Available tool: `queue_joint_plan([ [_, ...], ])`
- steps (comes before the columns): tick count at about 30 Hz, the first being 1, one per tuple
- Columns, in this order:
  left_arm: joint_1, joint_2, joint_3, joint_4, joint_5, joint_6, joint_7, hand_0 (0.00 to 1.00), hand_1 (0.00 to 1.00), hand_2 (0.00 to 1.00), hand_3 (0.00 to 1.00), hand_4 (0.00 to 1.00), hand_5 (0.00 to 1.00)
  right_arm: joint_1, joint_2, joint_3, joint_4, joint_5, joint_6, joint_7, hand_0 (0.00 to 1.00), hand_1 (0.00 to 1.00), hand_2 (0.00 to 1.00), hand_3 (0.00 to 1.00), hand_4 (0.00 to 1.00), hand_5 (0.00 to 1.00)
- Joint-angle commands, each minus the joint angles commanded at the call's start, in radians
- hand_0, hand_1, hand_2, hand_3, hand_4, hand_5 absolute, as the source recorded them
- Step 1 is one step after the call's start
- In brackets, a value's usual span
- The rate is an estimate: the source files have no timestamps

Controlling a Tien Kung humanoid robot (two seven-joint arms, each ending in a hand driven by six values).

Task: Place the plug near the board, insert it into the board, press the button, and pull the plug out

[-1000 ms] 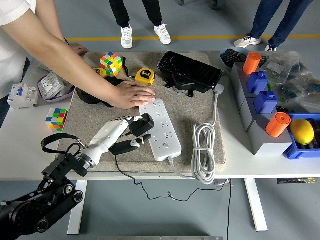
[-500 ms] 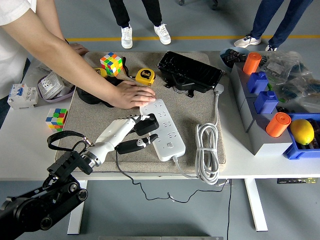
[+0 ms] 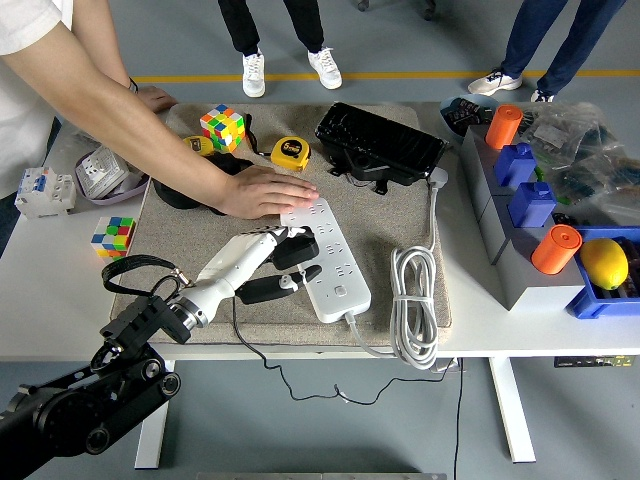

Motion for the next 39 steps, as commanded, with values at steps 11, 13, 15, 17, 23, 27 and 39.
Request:
queue_joint_plan([
  [11,-0.003,0.007,-0.002,-0.023,-0.001,-0.003,-0.003,0.811,0.820,0.821,0.803,0.827,0.978,0.001,0.000,0.005,-0.001,0.000,-0.002,0.006,0.604,0.592,0.546,0.544,0.788,0.271],
  [13,-0.003,0.007,-0.001,-0.026,-0.001,-0.003,-0.003,0.811,0.820,0.821,0.803,0.827,0.978,0.001,0.000,0.006,-0.001,0.000,-0.002,0.007,0.604,0.592,0.546,0.544,0.788,0.271],
  [15,-0.006,0.006,0.001,-0.027,-0.001,-0.004,-0.001,0.811,0.820,0.821,0.803,0.827,0.978,0.001,0.000,0.005,-0.001,0.000,-0.003,0.007,0.604,0.592,0.546,0.544,0.788,0.271],
  [17,-0.009,0.004,0.004,-0.023,-0.001,-0.008,0.003,0.809,0.818,0.819,0.801,0.832,0.980,0.001,0.001,0.003,-0.001,0.001,-0.002,0.007,0.604,0.591,0.546,0.544,0.787,0.270],
  [23,0.012,0.019,-0.012,-0.041,0.008,0.008,0.001,0.807,0.818,0.818,0.799,0.839,0.981,0.000,0.001,0.008,0.002,-0.004,-0.002,0.007,0.604,0.591,0.546,0.544,0.787,0.270],
  [27,0.023,0.036,-0.029,-0.047,0.024,0.012,0.005,0.807,0.818,0.818,0.799,0.839,0.981,-0.001,0.002,0.007,0.000,-0.004,-0.003,0.008,0.602,0.591,0.547,0.545,0.788,0.269],
  [39,0.059,0.066,-0.035,-0.051,0.040,0.026,-0.005,0.806,0.817,0.817,0.799,0.841,0.979,-0.002,0.003,0.011,0.001,-0.007,-0.003,0.010,0.602,0.591,0.546,0.545,0.787,0.266],
])
